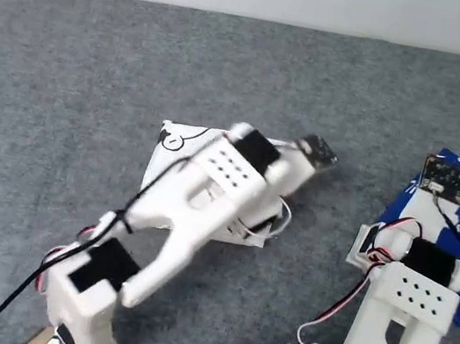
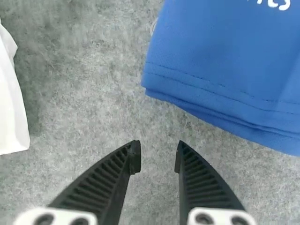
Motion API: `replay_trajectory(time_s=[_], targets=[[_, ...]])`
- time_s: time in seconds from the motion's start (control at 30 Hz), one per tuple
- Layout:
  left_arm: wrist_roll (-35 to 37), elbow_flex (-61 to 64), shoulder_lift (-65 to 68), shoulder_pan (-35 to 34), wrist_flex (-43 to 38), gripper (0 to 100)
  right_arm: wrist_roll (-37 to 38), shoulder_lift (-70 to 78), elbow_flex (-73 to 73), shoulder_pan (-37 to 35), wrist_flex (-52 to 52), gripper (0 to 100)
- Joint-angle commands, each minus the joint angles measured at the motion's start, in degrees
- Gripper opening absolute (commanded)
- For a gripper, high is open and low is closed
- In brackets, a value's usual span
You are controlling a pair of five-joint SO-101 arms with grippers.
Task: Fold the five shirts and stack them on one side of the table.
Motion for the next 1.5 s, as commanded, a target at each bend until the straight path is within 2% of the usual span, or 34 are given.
replay_trajectory(time_s=[0.0, 0.2, 0.33, 0.53, 0.73, 0.93, 1.1, 1.47], targets=[[-0.5, -1.1, -5.5, -5.2, 1.6, 0, -0.1, -1.9, -0.8, 0.7, 0.6, 13.6], [-0.3, -1.6, -3.9, -12.4, -0.2, 0, -0.1, -1.9, -0.8, 0.6, 0.4, 13.6], [-0.4, 2.4, 1.1, -15.6, -1.0, 0, -0.1, -1.9, -0.8, 0.6, 0.5, 13.6], [-0.4, 14.3, 5.8, -14.2, -3.4, 0, -0.1, -1.9, -0.8, 0.6, 0.4, 13.6], [-0.4, 14.4, -1.1, -16.1, -4.0, 0, -0.1, -1.9, -0.8, 0.6, 0.0, 13.6], [-0.6, 10.7, -12.0, -23.5, -0.8, 0, -0.1, -1.9, -0.8, 0.5, 0.0, 13.6], [-2.8, 11.4, -12.0, -27.6, -0.9, 0, -0.4, -1.9, -0.8, 0.3, -0.1, 13.6], [-3.3, 23.7, -0.7, -27.6, -11.4, 0, -0.2, -1.9, -0.8, 0.6, 0.2, 13.6]])
